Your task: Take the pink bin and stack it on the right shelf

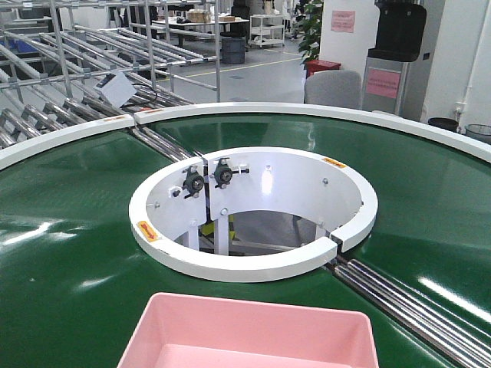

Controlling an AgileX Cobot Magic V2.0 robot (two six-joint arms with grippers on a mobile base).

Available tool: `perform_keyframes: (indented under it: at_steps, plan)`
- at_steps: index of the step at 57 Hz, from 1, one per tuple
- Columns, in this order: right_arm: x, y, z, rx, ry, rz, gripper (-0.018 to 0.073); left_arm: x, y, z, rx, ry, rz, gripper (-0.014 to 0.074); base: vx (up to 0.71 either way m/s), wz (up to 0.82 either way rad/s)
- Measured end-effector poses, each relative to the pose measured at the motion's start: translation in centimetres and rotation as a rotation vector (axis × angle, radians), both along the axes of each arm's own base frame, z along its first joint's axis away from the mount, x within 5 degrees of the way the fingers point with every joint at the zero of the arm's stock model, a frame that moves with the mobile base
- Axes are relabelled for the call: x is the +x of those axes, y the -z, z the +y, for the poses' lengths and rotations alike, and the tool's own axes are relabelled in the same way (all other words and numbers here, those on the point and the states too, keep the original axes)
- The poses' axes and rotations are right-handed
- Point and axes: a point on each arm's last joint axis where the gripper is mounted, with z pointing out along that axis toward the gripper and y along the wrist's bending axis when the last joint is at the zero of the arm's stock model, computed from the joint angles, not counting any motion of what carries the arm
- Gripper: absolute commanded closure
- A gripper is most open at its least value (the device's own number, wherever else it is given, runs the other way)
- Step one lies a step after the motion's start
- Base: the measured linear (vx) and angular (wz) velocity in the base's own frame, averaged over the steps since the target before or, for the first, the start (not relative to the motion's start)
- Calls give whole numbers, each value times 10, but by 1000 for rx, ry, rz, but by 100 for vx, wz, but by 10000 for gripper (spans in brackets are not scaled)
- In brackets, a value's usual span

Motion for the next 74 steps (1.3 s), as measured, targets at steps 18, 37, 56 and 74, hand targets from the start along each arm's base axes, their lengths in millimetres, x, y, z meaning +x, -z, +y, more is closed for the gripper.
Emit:
perform_keyframes:
  at_steps: [18,37,56,74]
  plan:
    - [0,0,0,0,0,0,571,0,0,0,0,0,-2,604,0,0]
    - [0,0,0,-5,0,-2,571,0,-8,1,-3,-9,-89,604,0,0]
    - [1,-25,2,14,-24,-279,571,-1,-20,2,-9,-22,-221,604,0,0]
    - [-13,-101,2,132,-23,-392,571,-24,-107,2,39,-28,-455,601,0,0]
